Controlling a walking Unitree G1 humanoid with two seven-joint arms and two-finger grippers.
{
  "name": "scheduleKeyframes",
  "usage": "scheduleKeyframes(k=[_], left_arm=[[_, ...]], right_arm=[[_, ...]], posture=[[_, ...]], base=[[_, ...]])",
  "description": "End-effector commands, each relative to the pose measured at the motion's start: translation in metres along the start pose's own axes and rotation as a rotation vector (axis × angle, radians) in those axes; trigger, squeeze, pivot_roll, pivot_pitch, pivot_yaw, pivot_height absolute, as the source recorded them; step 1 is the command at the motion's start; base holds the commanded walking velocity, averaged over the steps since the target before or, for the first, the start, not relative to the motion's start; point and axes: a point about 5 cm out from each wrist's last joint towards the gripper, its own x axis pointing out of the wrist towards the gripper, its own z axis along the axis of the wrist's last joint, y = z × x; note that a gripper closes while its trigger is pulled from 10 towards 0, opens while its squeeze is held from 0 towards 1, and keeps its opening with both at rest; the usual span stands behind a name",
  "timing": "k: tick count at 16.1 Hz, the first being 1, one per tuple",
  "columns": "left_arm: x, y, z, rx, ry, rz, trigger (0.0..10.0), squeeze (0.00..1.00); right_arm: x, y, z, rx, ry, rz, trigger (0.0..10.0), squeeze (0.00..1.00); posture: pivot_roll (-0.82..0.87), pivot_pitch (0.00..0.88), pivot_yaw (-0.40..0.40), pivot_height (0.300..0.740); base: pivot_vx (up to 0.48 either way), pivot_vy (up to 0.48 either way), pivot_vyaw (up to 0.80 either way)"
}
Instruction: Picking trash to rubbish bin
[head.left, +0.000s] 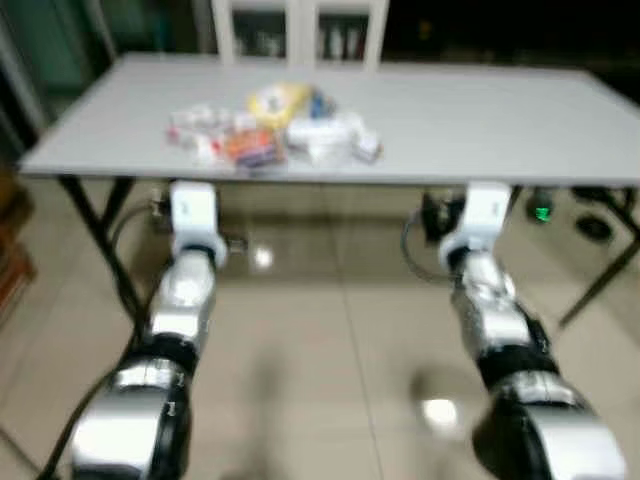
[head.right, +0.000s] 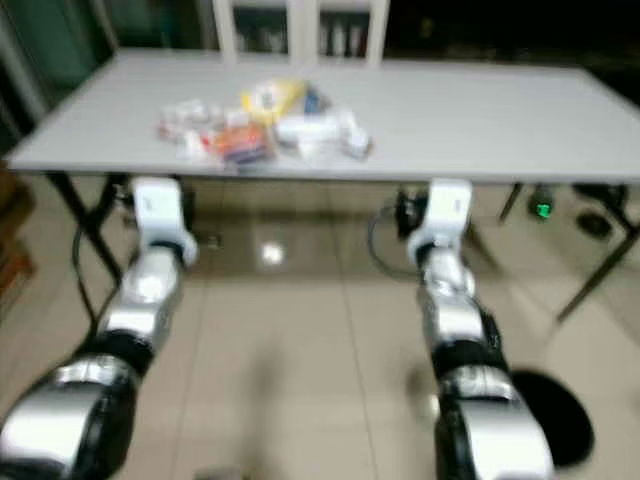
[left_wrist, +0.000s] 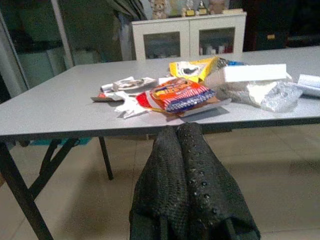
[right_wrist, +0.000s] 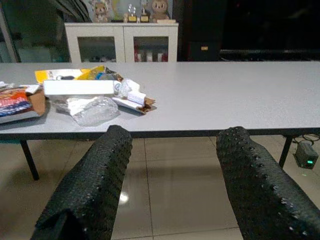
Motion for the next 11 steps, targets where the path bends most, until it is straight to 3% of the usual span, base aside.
scheduleKeyframes(k=[1,11], left_arm=[[0.004,0.0035,0.0069,0.015,-0.014,0.012,10.0,0.0],[0.0066,0.0025,0.0138,0.041,-0.041,0.0,10.0,0.0]], right_arm=[[0.0035,0.0052,0.0062,0.006,-0.013,0.015,10.0,0.0],[0.0034,0.0073,0.0061,0.01,-0.014,0.016,10.0,0.0]], posture=[[0.03,0.0,-0.056,0.74],[0.03,0.0,-0.042,0.74]], base=[[0.48,0.0,0.0],[0.48,0.0,0.0]])
